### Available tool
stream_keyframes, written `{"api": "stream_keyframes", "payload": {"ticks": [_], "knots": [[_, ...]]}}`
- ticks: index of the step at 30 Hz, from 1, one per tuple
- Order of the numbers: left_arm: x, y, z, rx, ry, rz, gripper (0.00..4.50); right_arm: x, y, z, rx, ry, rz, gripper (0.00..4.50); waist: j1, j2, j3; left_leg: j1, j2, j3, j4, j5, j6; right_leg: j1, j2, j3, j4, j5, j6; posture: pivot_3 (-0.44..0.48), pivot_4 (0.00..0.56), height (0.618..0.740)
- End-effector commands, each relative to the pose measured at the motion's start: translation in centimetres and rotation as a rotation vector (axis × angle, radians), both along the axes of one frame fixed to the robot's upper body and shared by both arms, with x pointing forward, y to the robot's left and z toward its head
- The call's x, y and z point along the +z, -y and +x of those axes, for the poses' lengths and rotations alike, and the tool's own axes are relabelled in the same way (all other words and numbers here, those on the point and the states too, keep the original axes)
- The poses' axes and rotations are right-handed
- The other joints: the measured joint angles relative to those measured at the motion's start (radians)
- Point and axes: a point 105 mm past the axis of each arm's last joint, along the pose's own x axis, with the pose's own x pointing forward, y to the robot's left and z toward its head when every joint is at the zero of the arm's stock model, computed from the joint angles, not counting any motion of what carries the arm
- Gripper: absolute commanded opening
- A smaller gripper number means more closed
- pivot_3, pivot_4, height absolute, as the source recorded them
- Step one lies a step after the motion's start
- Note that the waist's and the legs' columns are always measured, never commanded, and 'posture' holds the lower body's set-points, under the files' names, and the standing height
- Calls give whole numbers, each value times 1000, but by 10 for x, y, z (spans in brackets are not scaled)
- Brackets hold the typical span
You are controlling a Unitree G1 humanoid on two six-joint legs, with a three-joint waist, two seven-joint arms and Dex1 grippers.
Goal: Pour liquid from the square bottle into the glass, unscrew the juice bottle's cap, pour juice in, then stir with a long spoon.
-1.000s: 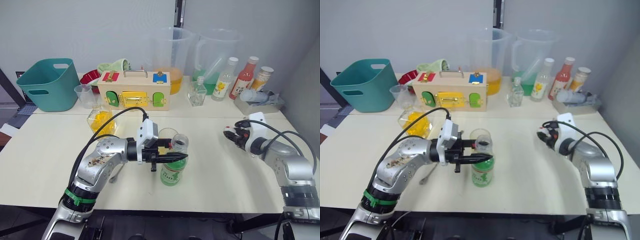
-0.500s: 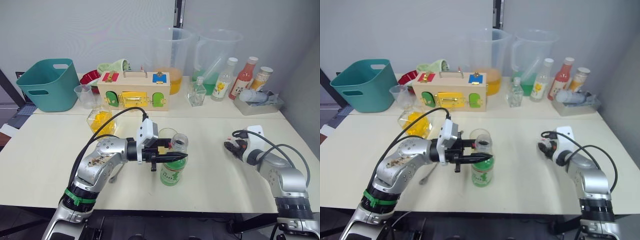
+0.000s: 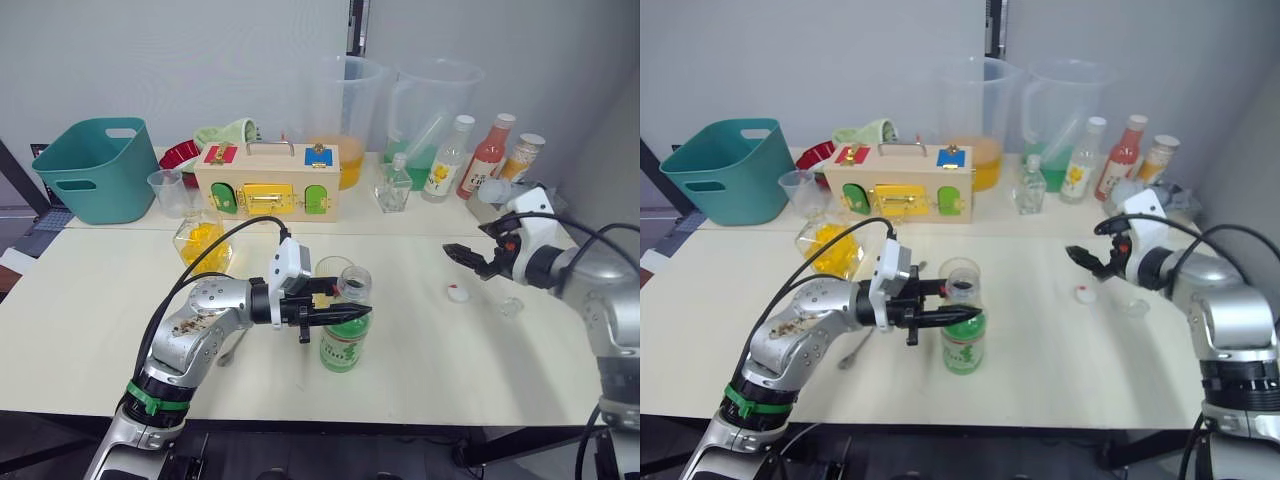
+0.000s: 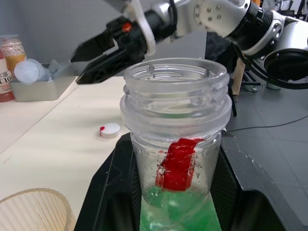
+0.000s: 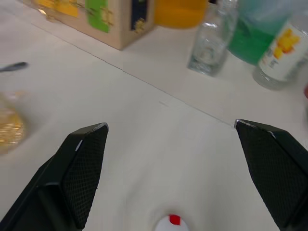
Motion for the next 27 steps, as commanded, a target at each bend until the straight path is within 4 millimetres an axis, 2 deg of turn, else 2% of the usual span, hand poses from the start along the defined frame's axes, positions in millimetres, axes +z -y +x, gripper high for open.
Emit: {"api": "stream_keyframes", "payload": {"ticks": [1, 6, 12, 15, 21, 25, 27], "knots": [[-1, -4, -5, 6, -26, 1, 1472, 22, -6, -9, 96, -8, -24, 4472, -1, 0, 0, 0, 0, 0, 0, 0, 0, 0, 0, 0, 0, 0, 0, 0, 150, 740], [15, -19, -15, 42, -48, -61, 1472, 45, -37, -31, 352, -37, 28, 4472, -15, 0, 0, -2, 2, 0, -1, 0, 0, -2, 1, 0, 1, 0, 0, 0, 150, 740], [39, -45, -30, 106, -73, -126, 1472, 48, -59, -62, 647, -85, 38, 4472, -20, 0, 0, -3, 4, -1, -2, 0, 0, -3, 2, 0, 2, 0, 0, 0, 150, 740], [52, -67, -34, 159, -104, -170, 1472, 46, -64, -69, 725, -106, 52, 4472, -19, 0, 1, -3, 3, -1, -1, 0, 0, -3, 1, 0, 1, 0, 0, 0, 150, 740], [64, -105, -31, 316, -101, -119, 1472, 40, -73, -82, 824, -122, 71, 4472, -17, 0, 1, -2, 3, -1, -1, 0, 0, -3, 0, 0, 1, 0, 0, 0, 150, 740], [66, -116, -26, 374, -89, -87, 1472, 36, -75, -88, 842, -107, 65, 4472, -14, 0, 1, -2, 2, -1, -1, 0, 0, -3, -1, 0, 1, 0, 0, 0, 150, 740], [69, -123, -18, 438, -52, -67, 1472, 31, -76, -96, 863, -94, 51, 4472, -12, 0, 1, -2, 2, -1, -1, 0, 0, -3, -1, 0, 1, 0, 0, 0, 150, 740]]}}
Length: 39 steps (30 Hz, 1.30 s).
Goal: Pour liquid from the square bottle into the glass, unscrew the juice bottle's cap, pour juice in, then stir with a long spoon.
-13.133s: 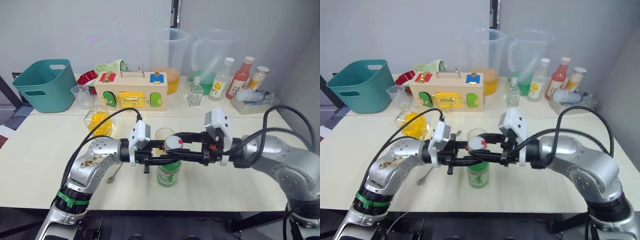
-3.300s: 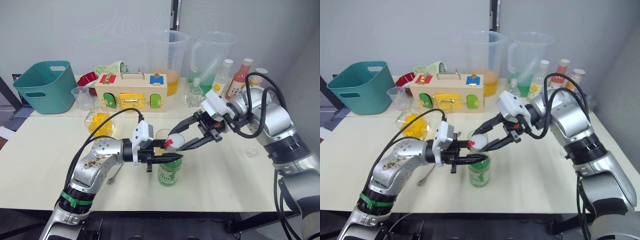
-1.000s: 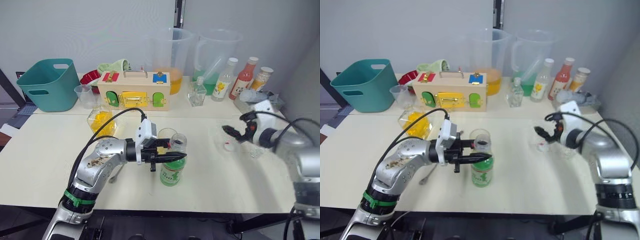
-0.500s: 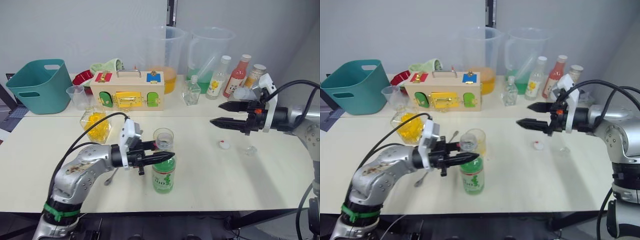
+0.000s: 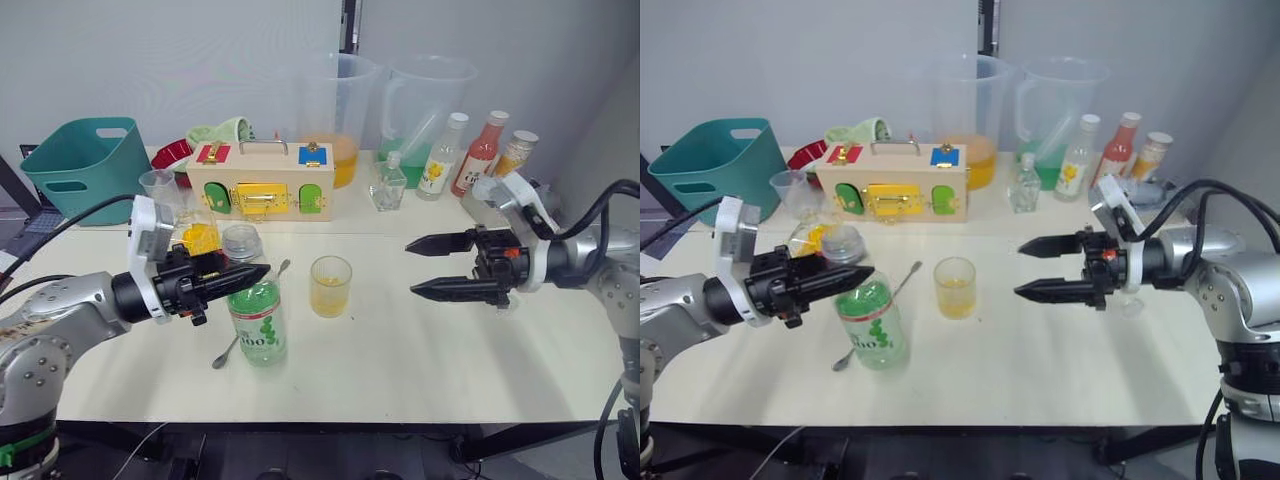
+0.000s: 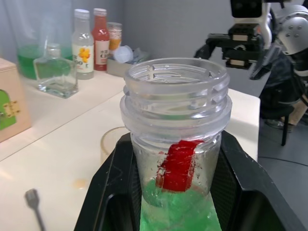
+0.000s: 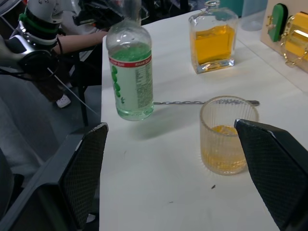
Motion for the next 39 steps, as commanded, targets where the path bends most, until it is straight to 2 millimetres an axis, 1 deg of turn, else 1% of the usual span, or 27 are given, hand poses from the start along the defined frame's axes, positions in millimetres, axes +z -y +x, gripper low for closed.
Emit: {"api": "stream_keyframes", "payload": {"ticks": [1, 4, 9, 12, 16, 18, 22, 26, 30, 33, 39], "knots": [[16, -11, 8, 85, 112, 45, 1472, 10, -1, -18, 42, 108, 12, 4472, 2, 0, 0, 0, 0, 0, 0, 0, 0, 0, 0, 0, 0, 0, 0, 0, 150, 740], [20, -12, 22, 154, 176, 91, 1472, 10, 0, -25, 30, 117, 24, 4472, 4, 0, 0, 0, 0, 0, 0, 0, 0, 0, 1, 0, 0, 0, 0, 0, 150, 740], [20, -10, 55, 245, 297, 250, 1472, 2, 0, -32, -22, 114, 29, 4472, 14, 0, 0, 0, -1, 0, 0, 0, 0, 0, 0, 0, 0, 0, 0, 0, 150, 740], [27, -12, 69, 256, 343, 258, 1472, 1, 1, -35, -53, 116, 34, 4472, 16, -1, 0, -1, -1, 1, 0, 0, 0, 0, 1, 0, 0, 0, 0, 0, 150, 740], [40, -11, 93, 296, 456, 277, 1472, -2, 3, -40, -102, 119, 38, 4472, 18, -1, 1, -1, -1, 1, 0, 0, 0, -1, 2, -1, 0, 0, 0, 0, 150, 740], [42, -5, 100, 289, 521, 290, 1472, -3, 4, -41, -122, 123, 38, 4472, 19, -1, 1, -2, -2, 1, 0, 0, 0, 0, 2, 0, 1, 0, 0, 0, 150, 740], [39, 10, 116, 280, 609, 340, 1472, -4, 3, -45, -149, 127, 46, 4472, 20, -1, 1, -2, -2, 1, 1, 0, 0, 0, 1, -1, 1, 0, 0, 0, 150, 740], [40, 19, 129, 298, 699, 355, 1472, -4, 3, -48, -173, 130, 56, 4472, 20, -2, 1, -3, -2, 1, 2, 0, 0, 0, 1, -1, 1, 0, 0, 0, 150, 740], [32, 27, 142, 305, 762, 414, 1472, -4, 4, -50, -196, 137, 58, 4472, 17, -2, 1, -4, -2, 1, 2, 0, 0, -1, 2, -1, 2, 0, 0, 0, 150, 740], [27, 35, 146, 298, 824, 432, 1472, -4, 4, -51, -210, 141, 59, 4472, 17, -2, 1, -4, -2, 1, 2, 0, 0, -1, 2, -1, 2, 0, 0, 0, 150, 740], [6, 55, 144, 219, 984, 524, 1472, -2, 3, -53, -228, 147, 60, 4472, 19, -2, 1, -4, -3, 1, 2, 0, 0, -1, 1, -1, 2, 0, 0, 0, 150, 740]]}}
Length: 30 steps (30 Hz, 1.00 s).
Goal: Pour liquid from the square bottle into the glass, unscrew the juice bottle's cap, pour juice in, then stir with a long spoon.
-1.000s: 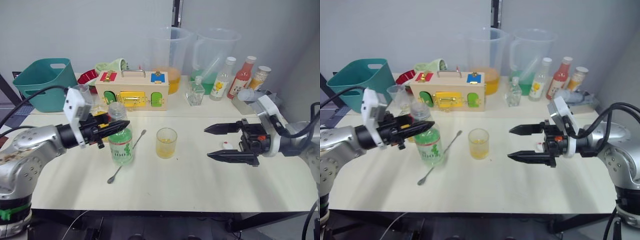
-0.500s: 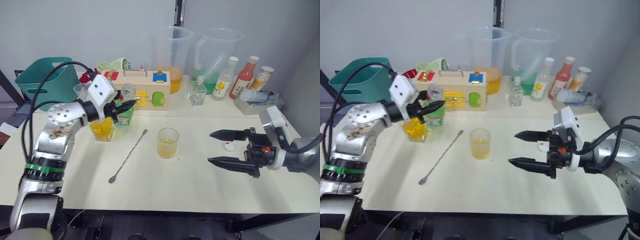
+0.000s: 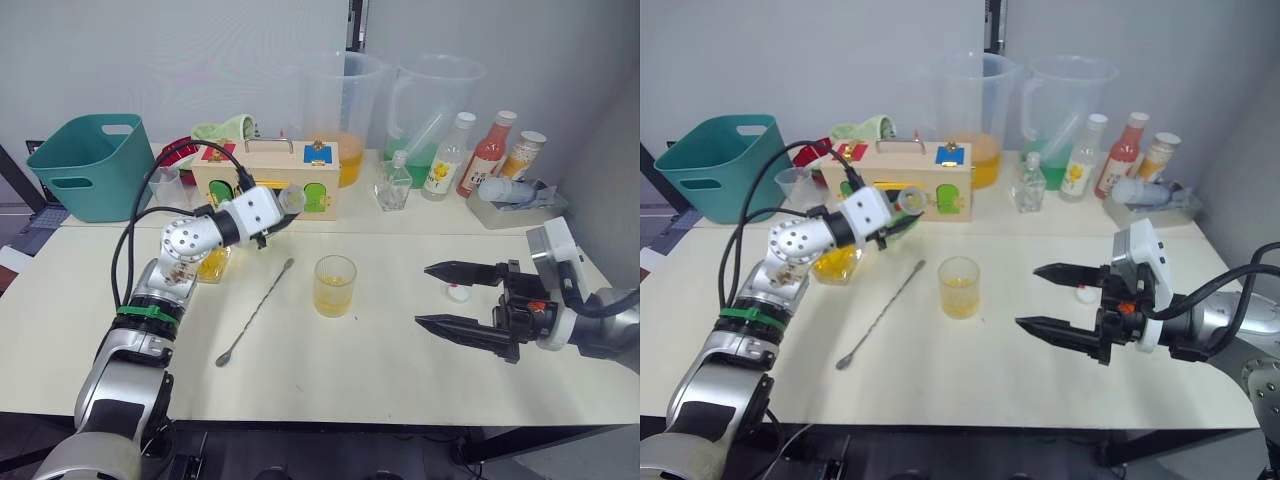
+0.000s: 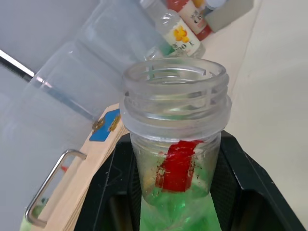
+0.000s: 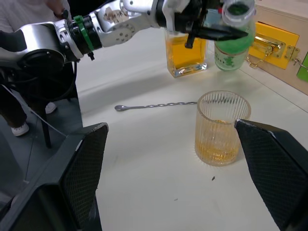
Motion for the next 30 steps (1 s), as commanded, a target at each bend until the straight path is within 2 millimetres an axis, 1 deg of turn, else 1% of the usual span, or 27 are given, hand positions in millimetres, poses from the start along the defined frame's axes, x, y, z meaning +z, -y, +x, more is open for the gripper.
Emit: {"api": "stream_keyframes", "payload": {"ticks": [1, 6, 10, 19, 30], "knots": [[20, 14, -9, -64, 182, 33, 1472, 10, 0, -6, -5, 48, -3, 4472, 0, 0, 0, 0, 0, 0, 0, 0, 0, 0, 0, 0, 0, 0, 0, 0, 150, 740], [15, 29, -11, -98, 265, 88, 1472, 11, -1, -6, -17, 48, -4, 4472, 0, 0, 0, 0, 0, 0, 0, 0, 0, 0, 0, 0, 0, 0, 0, 0, 150, 740], [13, 33, -10, -98, 321, 126, 1472, 12, -2, -6, -23, 49, -5, 4472, 0, 0, 0, -1, 0, 0, 0, 0, 0, 0, 0, 0, 0, 0, 0, 0, 150, 740], [7, 37, -9, -88, 408, 189, 1472, 14, -4, -3, -31, 53, -5, 4472, 0, 0, 0, 0, -1, 0, 1, 0, 0, 0, 0, 0, 1, 0, 0, 0, 150, 740], [3, 42, -12, -107, 535, 281, 1472, 16, -6, -2, -33, 59, -3, 4472, 0, 0, 0, 0, -1, 0, 1, 0, 0, 0, 0, 0, 1, 0, 1, 0, 150, 740]]}}
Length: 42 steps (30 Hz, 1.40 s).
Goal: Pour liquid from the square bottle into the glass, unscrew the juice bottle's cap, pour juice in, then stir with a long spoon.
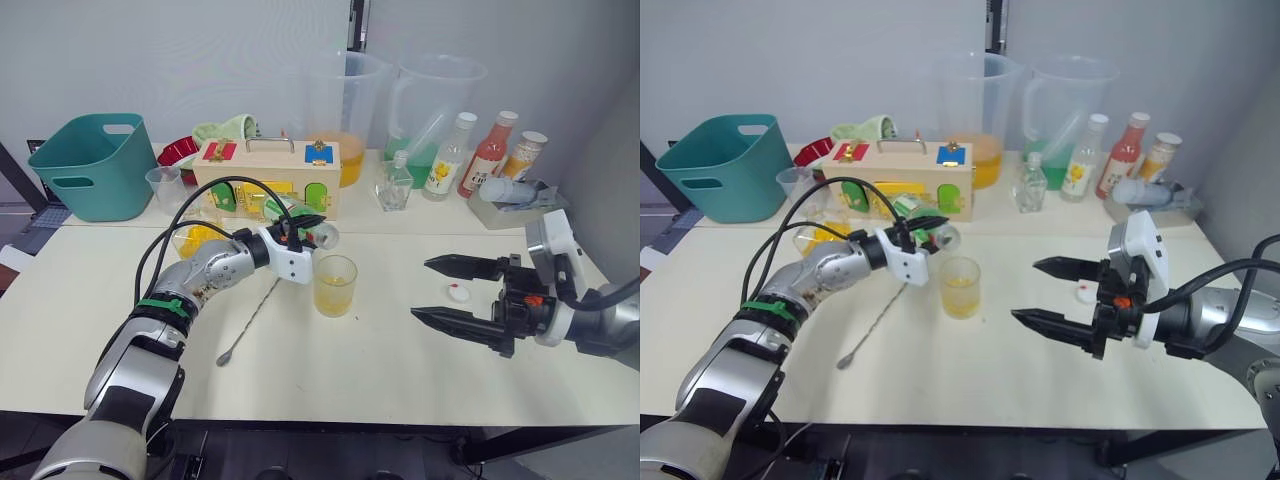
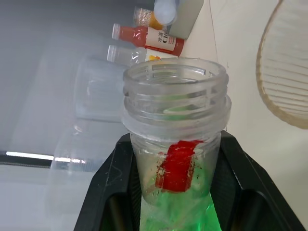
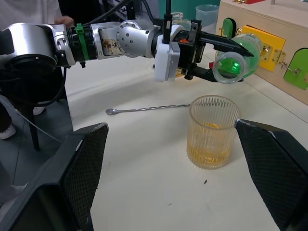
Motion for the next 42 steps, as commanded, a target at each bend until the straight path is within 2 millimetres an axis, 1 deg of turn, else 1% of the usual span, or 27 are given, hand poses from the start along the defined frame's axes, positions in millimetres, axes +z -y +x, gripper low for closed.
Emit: {"api": "stream_keyframes", "payload": {"ticks": [1, 9, 14, 42], "knots": [[32, 4, -5, -41, 134, -33, 1472, 9, -4, -4, 20, 44, -2, 4472, 0, 0, 0, 0, 0, 0, 0, 0, 0, 0, 0, 0, 0, 0, 0, 0, 150, 740], [28, 5, -3, -34, 163, -2, 1472, 10, -3, -4, 17, 47, -3, 4472, 0, 0, 0, 0, 0, 0, 0, 0, 0, 0, 0, 0, 0, 0, 0, 0, 150, 740], [30, 4, -2, -31, 190, 9, 1472, 10, -4, -4, 16, 52, -4, 4472, 0, 0, 0, 0, 0, 0, 0, 0, 0, 0, 0, 0, 0, 0, 0, 0, 150, 740], [28, 7, -4, -38, 213, 35, 1472, 11, -4, -5, 28, 56, -4, 4472, -1, 0, 0, 0, -1, 0, 1, 0, 0, -1, 0, 0, 3, 0, 0, 0, 150, 740]]}}
